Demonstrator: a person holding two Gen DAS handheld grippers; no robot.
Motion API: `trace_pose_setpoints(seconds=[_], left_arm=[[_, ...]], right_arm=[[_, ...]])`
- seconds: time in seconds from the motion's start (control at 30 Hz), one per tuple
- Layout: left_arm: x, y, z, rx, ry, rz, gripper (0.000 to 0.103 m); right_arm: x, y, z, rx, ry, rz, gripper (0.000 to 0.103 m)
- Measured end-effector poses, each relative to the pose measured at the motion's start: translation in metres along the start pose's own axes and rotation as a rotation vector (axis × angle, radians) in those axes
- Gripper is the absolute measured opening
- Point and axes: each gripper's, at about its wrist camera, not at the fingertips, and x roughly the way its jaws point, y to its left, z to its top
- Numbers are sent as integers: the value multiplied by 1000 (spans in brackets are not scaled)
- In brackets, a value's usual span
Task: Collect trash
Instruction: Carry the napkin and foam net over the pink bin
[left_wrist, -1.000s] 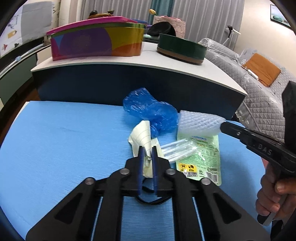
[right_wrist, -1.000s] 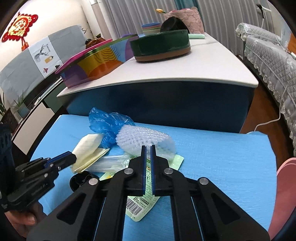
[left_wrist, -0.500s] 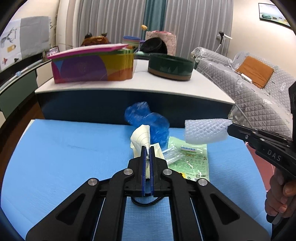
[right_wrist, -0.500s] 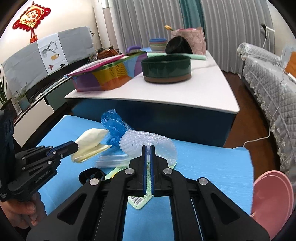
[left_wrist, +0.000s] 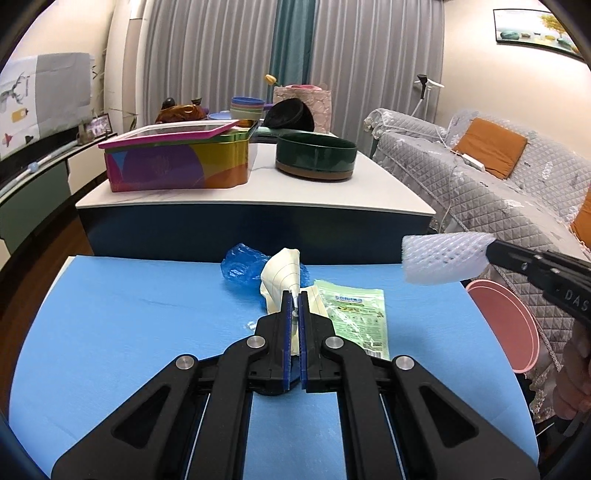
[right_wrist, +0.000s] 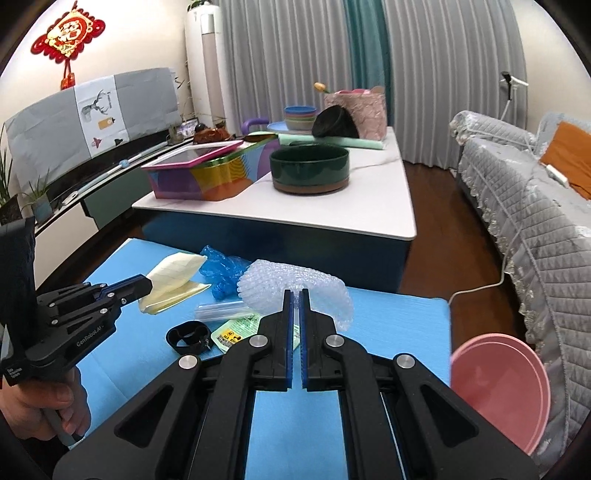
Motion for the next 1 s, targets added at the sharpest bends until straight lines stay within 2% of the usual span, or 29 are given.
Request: trace_pose_setpoints(seconds=[0.4,1.0], left_arm=[[-21,-24,0,16,-43,-40,3],[-33,-85,3,82,-70,-149,3]], right_arm=[[-54,-21,-7,24,-49,-69,3],[-96,-97,-27,143,-63,-245,3]])
